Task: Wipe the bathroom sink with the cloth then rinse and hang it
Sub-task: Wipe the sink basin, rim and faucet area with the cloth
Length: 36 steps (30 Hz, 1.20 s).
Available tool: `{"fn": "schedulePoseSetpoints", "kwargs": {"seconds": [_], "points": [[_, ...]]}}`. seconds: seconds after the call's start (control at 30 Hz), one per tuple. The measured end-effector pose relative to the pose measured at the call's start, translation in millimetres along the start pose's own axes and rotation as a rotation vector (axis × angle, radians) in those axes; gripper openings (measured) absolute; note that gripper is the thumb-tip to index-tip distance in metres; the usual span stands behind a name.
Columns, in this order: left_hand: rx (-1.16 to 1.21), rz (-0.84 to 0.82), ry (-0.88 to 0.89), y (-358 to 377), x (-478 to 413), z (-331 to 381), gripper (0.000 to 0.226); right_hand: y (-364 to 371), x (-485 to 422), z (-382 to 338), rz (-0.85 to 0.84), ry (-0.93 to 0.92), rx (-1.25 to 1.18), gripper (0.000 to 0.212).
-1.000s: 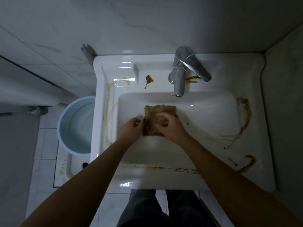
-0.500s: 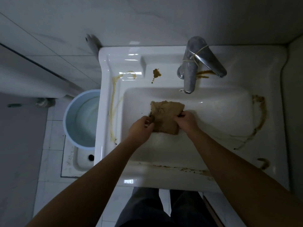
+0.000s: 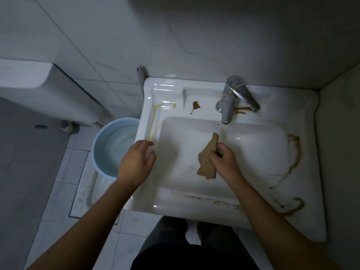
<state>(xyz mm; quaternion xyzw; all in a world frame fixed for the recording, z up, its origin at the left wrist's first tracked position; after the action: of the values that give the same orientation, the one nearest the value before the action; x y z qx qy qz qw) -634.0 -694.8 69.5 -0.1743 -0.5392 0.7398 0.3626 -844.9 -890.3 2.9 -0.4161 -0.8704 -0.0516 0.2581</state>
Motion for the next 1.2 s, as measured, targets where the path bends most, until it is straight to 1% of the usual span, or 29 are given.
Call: {"fn": "schedulePoseSetpoints", "kwargs": {"seconds": [0.17, 0.23, 0.37, 0.5, 0.6, 0.73, 0.83, 0.93, 1.0, 1.07, 1.2], "points": [[-0.103, 0.022, -0.010, -9, -9, -37, 0.050, 21, 12, -21, -0.002, -0.022, 0.078, 0.014], [-0.120, 0.017, -0.005, 0, -18, -46, 0.049, 29, 9, -32, 0.001, -0.035, 0.117, 0.015], [-0.062, 0.006, 0.065, 23, -23, -50, 0.050, 47, 0, -55, 0.031, -0.071, 0.190, 0.013], [-0.020, 0.027, 0.118, 31, -16, -54, 0.050, 58, -10, -68, 0.056, -0.070, 0.214, 0.002], [0.010, 0.015, 0.139, 35, -15, -58, 0.052, 65, -17, -88, 0.087, -0.126, 0.297, 0.005], [0.029, 0.012, 0.137, 37, -15, -59, 0.055, 86, -29, -111, 0.117, -0.191, 0.266, 0.011], [0.030, -0.002, 0.153, 40, -13, -61, 0.059, 117, -51, -125, 0.092, -0.247, 0.299, 0.012], [0.030, 0.017, 0.168, 42, -12, -63, 0.060, 156, -79, -129, -0.037, -0.279, 0.340, 0.017], [0.029, 0.027, 0.166, 44, -13, -64, 0.059, 174, -90, -122, -0.076, -0.327, 0.472, 0.031], [0.036, 0.033, 0.168, 45, -14, -64, 0.058, 179, -94, -112, -0.045, -0.383, 0.568, 0.043], [0.050, 0.064, 0.180, 46, -15, -65, 0.056, 182, -99, -98, 0.029, -0.520, 0.770, 0.055]]}}
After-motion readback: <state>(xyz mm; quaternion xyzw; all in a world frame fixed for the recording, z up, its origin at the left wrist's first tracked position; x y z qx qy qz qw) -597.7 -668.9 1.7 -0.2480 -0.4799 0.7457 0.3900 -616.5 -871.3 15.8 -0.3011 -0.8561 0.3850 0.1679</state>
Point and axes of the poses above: each hand's wrist, its own x-axis away from the middle knuckle, its own y-axis out of the palm, z = x × y, the point moved 9 cm from there along -x, towards the middle knuckle, and after that the axes turned 7 degrees about -x, right-handed, at the moved point
